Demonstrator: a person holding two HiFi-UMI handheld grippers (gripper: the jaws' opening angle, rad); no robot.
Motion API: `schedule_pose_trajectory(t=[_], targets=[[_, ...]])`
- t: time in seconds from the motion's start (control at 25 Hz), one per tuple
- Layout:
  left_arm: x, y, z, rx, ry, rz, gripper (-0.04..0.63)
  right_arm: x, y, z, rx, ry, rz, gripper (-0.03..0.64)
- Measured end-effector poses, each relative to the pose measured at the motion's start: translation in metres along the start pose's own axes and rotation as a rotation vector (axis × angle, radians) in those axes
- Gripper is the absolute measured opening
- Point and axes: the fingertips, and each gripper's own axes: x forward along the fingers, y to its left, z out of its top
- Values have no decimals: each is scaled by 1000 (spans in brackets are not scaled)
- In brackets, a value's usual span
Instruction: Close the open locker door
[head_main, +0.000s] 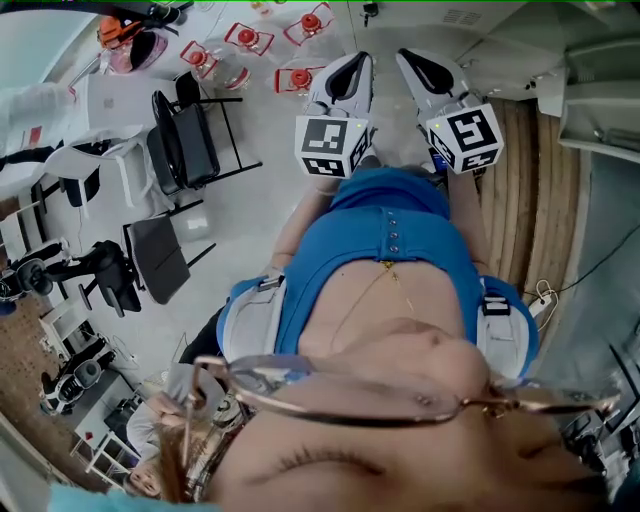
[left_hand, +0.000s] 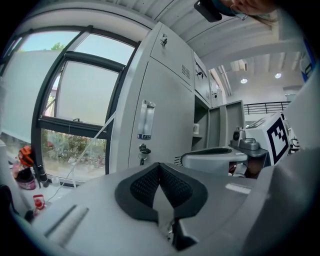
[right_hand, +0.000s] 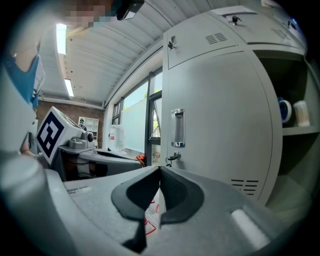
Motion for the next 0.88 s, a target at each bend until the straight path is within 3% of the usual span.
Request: schedule_pose_trajectory(t=[0.4, 0.88], targets=[[22, -48, 4, 23, -13, 2, -6, -38, -24, -1, -7, -22, -42, 3], [29, -92, 3, 61, -22, 9, -3, -70, -40, -4, -13, -18, -2, 3]])
